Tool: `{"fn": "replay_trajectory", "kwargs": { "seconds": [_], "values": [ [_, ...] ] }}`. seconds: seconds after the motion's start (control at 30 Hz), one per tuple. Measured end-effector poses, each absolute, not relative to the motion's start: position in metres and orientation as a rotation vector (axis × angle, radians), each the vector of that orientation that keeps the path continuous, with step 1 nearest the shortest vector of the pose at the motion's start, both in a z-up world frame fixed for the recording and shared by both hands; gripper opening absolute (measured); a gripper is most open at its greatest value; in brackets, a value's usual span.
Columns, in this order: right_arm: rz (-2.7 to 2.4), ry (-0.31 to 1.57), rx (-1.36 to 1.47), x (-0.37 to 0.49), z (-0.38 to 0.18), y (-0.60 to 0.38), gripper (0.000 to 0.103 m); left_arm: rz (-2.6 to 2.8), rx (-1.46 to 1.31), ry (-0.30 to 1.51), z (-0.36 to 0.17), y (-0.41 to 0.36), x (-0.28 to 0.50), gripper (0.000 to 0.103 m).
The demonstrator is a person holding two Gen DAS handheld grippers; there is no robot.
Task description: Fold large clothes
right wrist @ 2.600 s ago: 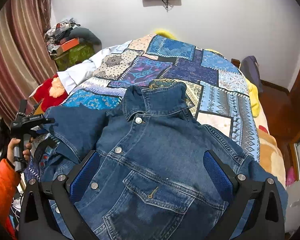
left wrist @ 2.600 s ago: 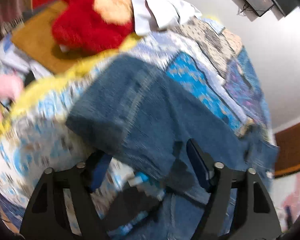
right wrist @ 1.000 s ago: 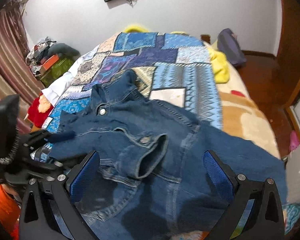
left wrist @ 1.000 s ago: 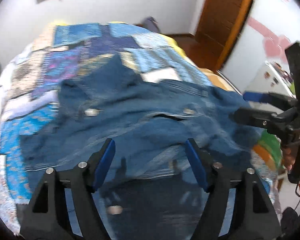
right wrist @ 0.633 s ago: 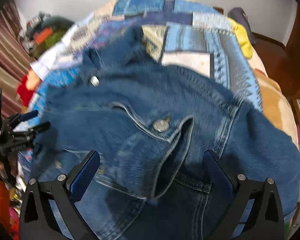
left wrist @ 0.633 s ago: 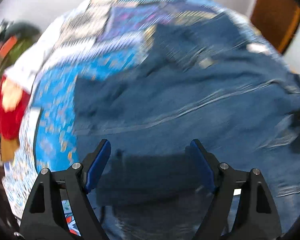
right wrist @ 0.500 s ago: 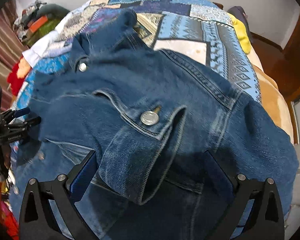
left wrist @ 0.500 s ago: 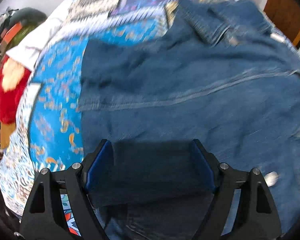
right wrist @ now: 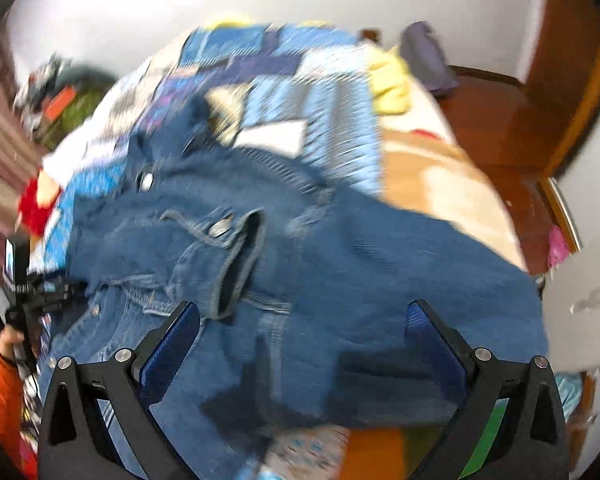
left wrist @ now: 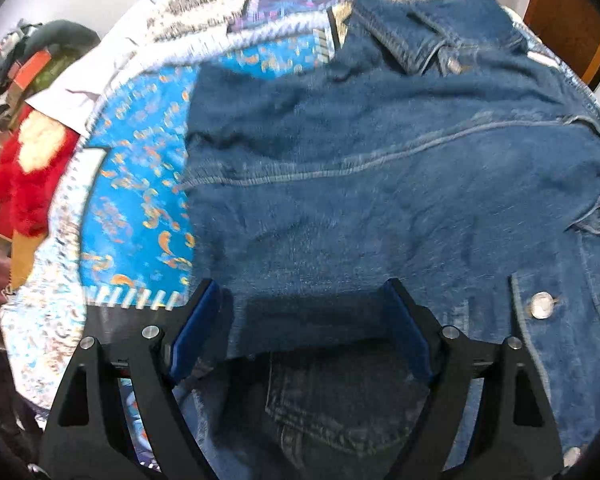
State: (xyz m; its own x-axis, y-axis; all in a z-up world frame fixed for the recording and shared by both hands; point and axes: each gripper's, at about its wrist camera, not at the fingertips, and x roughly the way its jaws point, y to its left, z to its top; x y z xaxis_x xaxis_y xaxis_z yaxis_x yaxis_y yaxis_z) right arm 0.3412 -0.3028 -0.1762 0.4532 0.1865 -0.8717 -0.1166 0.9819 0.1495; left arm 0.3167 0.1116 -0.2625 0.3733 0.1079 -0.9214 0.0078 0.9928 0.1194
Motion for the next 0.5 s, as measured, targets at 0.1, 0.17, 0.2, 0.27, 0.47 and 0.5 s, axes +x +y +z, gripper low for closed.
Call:
{"fn": "replay_trajectory", "kwargs": {
  "seconds": [0.1,0.17,0.2,0.27,0.47,0.5],
  "values": [
    [0.114,1.029,0.176,0.324,-0.161,-0.35,0.103,0.074,0.129,1.131,-0.236,0.101,0.315,0.083],
    [0.068,1.015,0.252,0.315,-0.158,-0.381,0.103,0.063,0.125,1.087,-0.215,0.091,0.318,0.083],
    [0.052,1.014,0.287,0.313,-0.159,-0.394,0.103,0.054,0.12,1.069,-0.207,0.087,0.322,0.083],
    [-0.001,1.022,0.38,0.302,-0.167,-0.43,0.103,0.026,0.103,1.028,-0.189,0.072,0.327,0.086],
    [-0.161,1.099,0.554,0.276,-0.214,-0.507,0.103,-0.086,0.084,0.963,-0.166,0.019,0.353,0.094],
    [-0.169,1.109,0.583,0.272,-0.222,-0.515,0.103,-0.102,0.084,0.966,-0.167,0.01,0.356,0.094]
  ]
}}
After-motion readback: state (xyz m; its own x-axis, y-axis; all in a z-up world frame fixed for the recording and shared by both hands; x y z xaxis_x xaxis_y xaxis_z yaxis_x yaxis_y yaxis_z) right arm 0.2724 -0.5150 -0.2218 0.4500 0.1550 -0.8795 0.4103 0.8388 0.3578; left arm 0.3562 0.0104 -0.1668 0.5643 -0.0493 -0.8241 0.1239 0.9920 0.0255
